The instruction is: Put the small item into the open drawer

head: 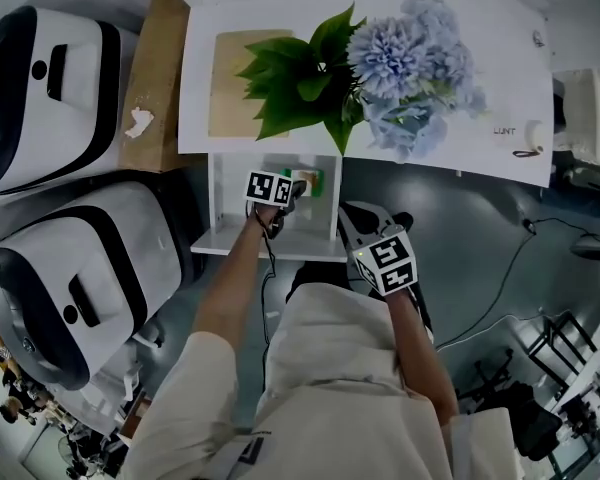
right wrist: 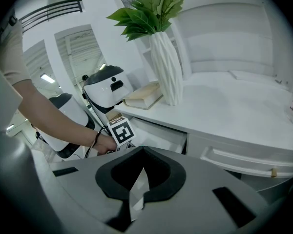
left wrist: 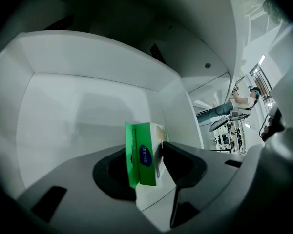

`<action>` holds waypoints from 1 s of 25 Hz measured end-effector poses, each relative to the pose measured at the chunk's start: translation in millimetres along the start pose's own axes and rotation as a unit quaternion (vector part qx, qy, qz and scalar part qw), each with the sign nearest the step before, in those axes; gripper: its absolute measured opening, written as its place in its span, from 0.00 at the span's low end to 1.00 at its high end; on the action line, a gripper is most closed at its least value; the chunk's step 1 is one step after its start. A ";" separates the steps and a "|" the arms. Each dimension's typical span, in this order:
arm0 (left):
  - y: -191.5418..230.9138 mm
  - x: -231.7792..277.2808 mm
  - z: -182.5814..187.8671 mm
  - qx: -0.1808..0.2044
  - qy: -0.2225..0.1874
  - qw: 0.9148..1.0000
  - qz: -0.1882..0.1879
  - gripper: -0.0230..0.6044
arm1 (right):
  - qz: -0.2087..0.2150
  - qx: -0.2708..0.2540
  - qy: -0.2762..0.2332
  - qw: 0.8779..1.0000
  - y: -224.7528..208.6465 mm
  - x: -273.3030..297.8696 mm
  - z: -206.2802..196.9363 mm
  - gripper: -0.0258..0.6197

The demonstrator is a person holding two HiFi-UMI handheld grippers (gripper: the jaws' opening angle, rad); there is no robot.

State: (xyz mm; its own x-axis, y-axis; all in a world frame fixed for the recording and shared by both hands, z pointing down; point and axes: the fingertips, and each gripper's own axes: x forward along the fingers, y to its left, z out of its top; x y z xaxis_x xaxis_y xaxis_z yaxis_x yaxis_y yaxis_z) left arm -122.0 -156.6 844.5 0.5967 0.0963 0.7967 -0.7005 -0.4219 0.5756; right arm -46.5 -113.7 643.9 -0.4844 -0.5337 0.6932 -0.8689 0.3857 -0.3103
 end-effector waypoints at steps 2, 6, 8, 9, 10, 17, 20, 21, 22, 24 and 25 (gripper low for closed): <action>3.1 1.2 -0.9 -0.001 0.001 1.000 0.009 0.34 | 0.001 0.000 0.001 1.000 1.4 1.5 0.3 0.08; 7.3 4.6 -1.6 -0.003 0.003 1.000 0.021 0.38 | 0.003 -0.004 0.003 1.000 3.9 3.7 -0.2 0.08; 7.7 6.7 -2.5 -0.005 0.004 1.000 0.023 0.40 | 0.003 -0.003 0.005 1.000 3.9 3.5 -1.4 0.08; 8.0 7.4 -2.6 -0.006 0.004 1.000 0.023 0.41 | 0.002 -0.002 0.005 1.000 3.7 3.8 -1.7 0.08; 8.7 7.6 -2.5 -0.007 0.004 1.000 0.024 0.41 | 0.002 0.001 0.004 1.000 3.3 4.3 -1.3 0.08; 7.0 11.2 -4.9 -0.014 0.003 1.000 0.025 0.43 | 0.000 0.007 -0.005 1.000 1.8 3.9 5.5 0.08; 8.9 13.3 -4.7 -0.022 0.001 0.999 0.024 0.44 | -0.002 0.007 -0.004 1.000 0.5 3.9 4.7 0.08; 9.4 14.4 -5.1 -0.026 0.000 0.999 0.024 0.44 | -0.003 0.007 -0.003 1.000 -0.6 3.3 3.7 0.08; 10.0 15.2 -5.5 -0.029 -0.001 0.999 0.023 0.45 | -0.004 0.006 -0.002 1.000 -1.7 2.8 2.8 0.08; 10.8 15.6 -5.1 -0.029 -0.002 0.999 0.024 0.45 | -0.007 0.005 -0.001 1.000 -4.0 2.2 2.6 0.08; 10.8 15.5 -4.9 -0.029 -0.002 0.999 0.025 0.45 | -0.008 0.005 -0.001 1.000 -4.8 1.9 3.1 0.08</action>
State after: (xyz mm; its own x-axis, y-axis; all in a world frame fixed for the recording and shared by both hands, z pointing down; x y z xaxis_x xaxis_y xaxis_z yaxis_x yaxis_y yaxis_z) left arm -122.2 -155.3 864.0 0.5621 0.0734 0.8238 -0.7504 -0.3737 0.5453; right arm -43.6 -118.9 644.7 -0.4699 -0.5415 0.6972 -0.8779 0.3691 -0.3050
